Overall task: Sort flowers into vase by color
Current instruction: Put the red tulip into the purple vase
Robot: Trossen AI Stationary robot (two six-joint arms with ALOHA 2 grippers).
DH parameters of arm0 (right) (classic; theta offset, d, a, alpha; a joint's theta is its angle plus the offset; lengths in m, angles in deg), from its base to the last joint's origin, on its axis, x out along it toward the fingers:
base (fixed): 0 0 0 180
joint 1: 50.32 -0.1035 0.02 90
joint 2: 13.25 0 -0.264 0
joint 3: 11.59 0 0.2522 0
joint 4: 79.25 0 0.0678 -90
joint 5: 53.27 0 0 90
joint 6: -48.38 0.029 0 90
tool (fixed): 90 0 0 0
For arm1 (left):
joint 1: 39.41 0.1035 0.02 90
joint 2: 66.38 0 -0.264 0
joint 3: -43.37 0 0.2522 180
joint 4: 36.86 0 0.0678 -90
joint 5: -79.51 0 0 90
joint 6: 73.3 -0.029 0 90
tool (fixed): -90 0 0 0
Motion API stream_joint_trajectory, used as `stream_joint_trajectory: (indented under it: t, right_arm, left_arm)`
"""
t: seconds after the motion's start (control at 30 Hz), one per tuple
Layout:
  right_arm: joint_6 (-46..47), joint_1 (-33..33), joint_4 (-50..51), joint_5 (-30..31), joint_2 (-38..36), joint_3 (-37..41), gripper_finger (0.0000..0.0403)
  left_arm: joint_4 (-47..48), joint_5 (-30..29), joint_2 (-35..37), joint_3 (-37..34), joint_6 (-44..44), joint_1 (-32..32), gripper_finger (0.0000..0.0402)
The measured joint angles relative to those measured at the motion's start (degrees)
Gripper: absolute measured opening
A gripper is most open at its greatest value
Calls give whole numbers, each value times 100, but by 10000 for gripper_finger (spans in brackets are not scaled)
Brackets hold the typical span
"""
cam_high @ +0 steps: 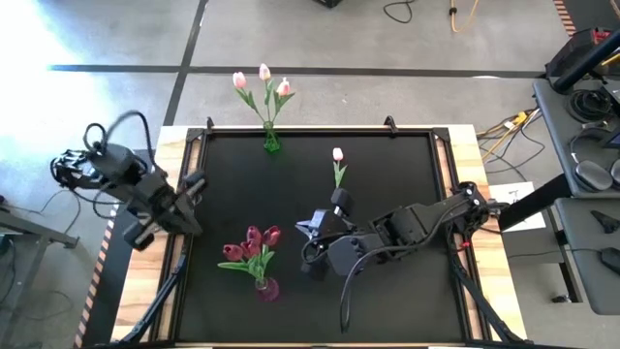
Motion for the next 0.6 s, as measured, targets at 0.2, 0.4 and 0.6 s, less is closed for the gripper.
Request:
stream_joint_trajectory:
  t: [0.2, 0.4, 0.6]
  right_arm:
    - [0, 25, 3, 29, 0, 0, 9]
    - [0, 26, -2, 27, 0, 1, 9]
    - [-24, 26, -6, 28, 0, 1, 9]
  left_arm:
    - [-79, -351, -504, -2, -272, -375, 0]
    - [2, -383, -603, -4, -197, -391, 0]
    - [-110, -473, -543, -345, -118, -391, 0]
